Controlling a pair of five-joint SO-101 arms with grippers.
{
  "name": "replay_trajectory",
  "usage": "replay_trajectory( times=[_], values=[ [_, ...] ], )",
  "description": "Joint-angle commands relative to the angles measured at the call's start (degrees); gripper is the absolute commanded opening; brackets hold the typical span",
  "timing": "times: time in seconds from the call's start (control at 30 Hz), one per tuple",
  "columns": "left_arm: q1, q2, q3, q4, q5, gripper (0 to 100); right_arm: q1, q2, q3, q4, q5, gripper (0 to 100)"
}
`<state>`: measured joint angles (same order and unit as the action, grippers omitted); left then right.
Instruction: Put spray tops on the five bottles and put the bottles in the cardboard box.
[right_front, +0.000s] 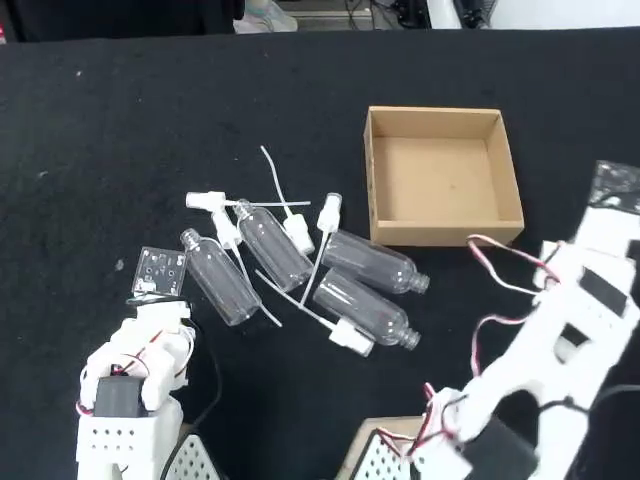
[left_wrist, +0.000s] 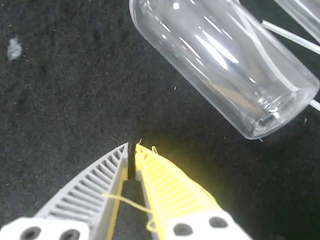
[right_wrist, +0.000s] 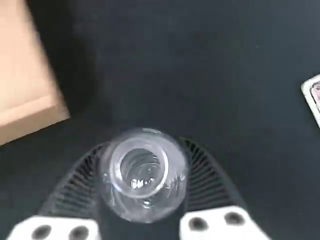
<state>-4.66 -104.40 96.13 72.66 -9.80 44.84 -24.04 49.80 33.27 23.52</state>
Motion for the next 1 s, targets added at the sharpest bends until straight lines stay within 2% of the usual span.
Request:
replay_trajectory(
  times=[0.0,0.4,0.53,0.97],
  values=[
    [-0.04,-0.44,1.27,0.44,-0.35,3,3.16,4.26,-3.47,-6.86,-0.35,1.1],
    [-0.04,-0.44,1.27,0.44,-0.35,3,0.62,7.52,-4.35,-14.59,-14.59,1.1],
    [-0.04,-0.44,1.27,0.44,-0.35,3,0.09,7.34,-2.07,-18.11,-15.74,1.1],
    [-0.04,-0.44,1.27,0.44,-0.35,3,-1.14,7.52,3.12,-18.29,-15.56,1.5]
  ],
)
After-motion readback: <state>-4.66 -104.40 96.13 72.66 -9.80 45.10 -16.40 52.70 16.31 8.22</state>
